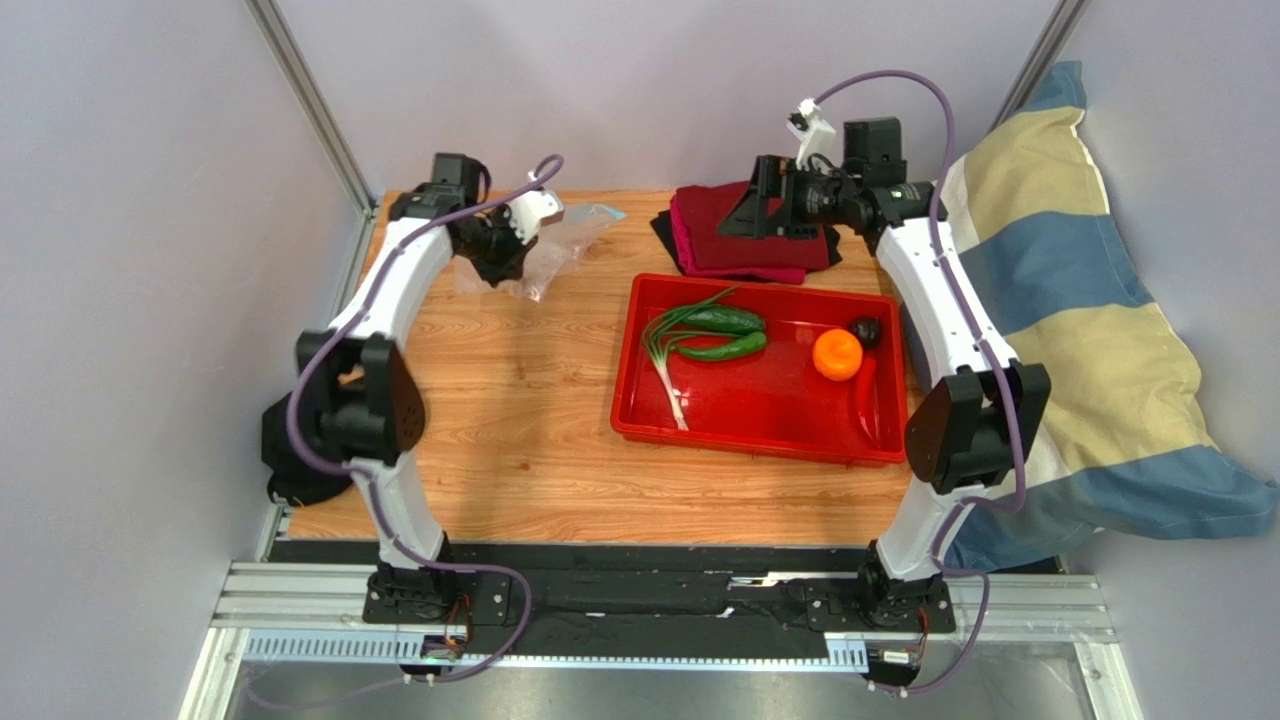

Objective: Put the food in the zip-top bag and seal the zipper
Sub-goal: Pick up the zipper food storage bag at the center of the board, then open the zipper of the food storage bag.

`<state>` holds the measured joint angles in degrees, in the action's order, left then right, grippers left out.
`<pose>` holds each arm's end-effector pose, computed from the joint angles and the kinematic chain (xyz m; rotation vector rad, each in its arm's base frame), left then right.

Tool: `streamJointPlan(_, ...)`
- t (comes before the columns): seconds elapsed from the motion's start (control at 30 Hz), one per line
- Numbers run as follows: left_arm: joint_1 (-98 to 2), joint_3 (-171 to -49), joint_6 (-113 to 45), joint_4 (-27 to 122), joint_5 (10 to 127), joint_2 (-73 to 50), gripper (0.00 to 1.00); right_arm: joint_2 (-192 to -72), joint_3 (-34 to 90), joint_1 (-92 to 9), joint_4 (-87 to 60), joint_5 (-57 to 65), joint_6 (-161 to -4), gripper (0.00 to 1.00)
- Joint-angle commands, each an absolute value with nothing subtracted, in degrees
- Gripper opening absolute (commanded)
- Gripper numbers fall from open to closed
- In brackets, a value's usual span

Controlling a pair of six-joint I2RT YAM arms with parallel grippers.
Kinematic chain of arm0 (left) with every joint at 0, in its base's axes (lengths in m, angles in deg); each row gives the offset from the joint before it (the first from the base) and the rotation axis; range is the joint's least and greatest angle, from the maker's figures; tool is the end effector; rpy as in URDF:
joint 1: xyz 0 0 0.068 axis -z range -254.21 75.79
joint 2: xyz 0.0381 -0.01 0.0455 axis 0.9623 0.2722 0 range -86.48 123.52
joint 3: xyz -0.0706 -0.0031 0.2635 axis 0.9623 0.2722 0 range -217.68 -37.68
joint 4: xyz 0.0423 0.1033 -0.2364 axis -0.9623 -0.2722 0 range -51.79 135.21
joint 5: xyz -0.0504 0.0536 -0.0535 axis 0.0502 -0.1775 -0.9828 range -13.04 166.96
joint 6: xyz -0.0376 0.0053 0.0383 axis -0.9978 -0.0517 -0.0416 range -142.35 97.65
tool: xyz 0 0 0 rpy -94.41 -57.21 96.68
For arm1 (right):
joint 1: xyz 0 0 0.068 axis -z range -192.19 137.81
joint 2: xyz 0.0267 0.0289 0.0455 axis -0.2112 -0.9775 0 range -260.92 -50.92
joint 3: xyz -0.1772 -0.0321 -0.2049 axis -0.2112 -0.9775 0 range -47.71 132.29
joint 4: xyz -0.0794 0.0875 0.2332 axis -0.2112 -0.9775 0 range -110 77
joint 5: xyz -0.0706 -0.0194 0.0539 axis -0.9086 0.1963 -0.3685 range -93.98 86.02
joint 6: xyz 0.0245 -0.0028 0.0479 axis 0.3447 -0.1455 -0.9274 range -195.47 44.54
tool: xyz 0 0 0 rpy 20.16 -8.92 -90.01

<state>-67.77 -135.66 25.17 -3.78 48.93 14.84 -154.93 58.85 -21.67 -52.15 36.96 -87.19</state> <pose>0.3801 -0.0597 0.3346 1.2454 2.0050 -0.2682 0.3976 0.0900 0.3803 -0.3633 2.1689 0.9932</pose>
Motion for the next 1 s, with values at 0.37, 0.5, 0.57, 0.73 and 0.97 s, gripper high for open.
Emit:
streamJointPlan(0.37,-67.3,-102.8,52.7,29.8,32.1,-17.5,0.00,-159.7,62.6,-25.2,-25.1,48.2,-117.7,0.93)
streamJointPlan(0.5,-67.4,-97.6,52.5,39.2,32.3,-19.2,0.00,-161.4,64.6,-25.0,-26.3,48.3,-116.4,0.66)
streamJointPlan(0.57,-67.3,-95.5,51.4,45.9,32.9,-19.5,0.00,-161.6,66.3,-25.0,-26.0,49.8,-116.4,0.59)
streamJointPlan(0.73,-67.3,-94.5,48.6,56.1,34.2,-20.8,0.00,-160.0,68.6,-24.8,-27.8,51.6,-114.1,0.49)
streamJointPlan(0.97,-67.2,-97.0,53.4,54.3,29.4,-23.0,0.00,-157.1,73.5,-24.8,-32.6,53.5,-108.3,0.64)
